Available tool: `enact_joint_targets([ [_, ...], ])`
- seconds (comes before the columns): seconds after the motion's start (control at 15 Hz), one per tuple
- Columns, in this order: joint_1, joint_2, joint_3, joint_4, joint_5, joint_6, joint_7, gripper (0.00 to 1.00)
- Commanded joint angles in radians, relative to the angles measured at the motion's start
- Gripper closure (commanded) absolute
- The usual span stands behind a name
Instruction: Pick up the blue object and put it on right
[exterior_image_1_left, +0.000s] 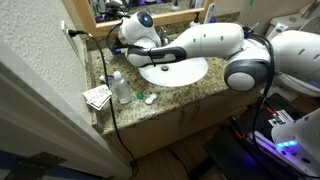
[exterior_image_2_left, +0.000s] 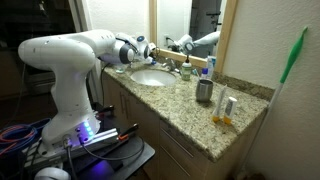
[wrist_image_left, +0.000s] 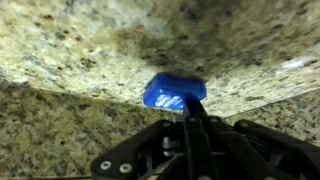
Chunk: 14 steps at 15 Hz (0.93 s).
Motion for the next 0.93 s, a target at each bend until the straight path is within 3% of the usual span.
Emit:
enact_joint_targets([
  [0.0, -0.008, 0.0, 0.038, 0.046, 0.05, -0.166, -0.058, 0.97],
  [0.13, -0.005, -0.001, 0.026, 0.084, 0.061, -0.279, -0.036, 0.91],
  [0.27, -0.005, -0.003, 0.025, 0.121, 0.072, -0.387, -0.028, 0.99],
  [0.53, -0.012, -0.05, 0.047, 0.076, 0.108, -0.466, -0.046, 0.98],
  [0.6, -0.011, -0.053, 0.041, 0.078, 0.107, -0.483, -0.039, 0.78],
  [0.73, 0.0, -0.033, -0.003, 0.095, 0.072, -0.449, -0.008, 0.71],
  [0.87, 0.005, -0.024, -0.025, 0.103, 0.054, -0.421, 0.003, 0.58],
])
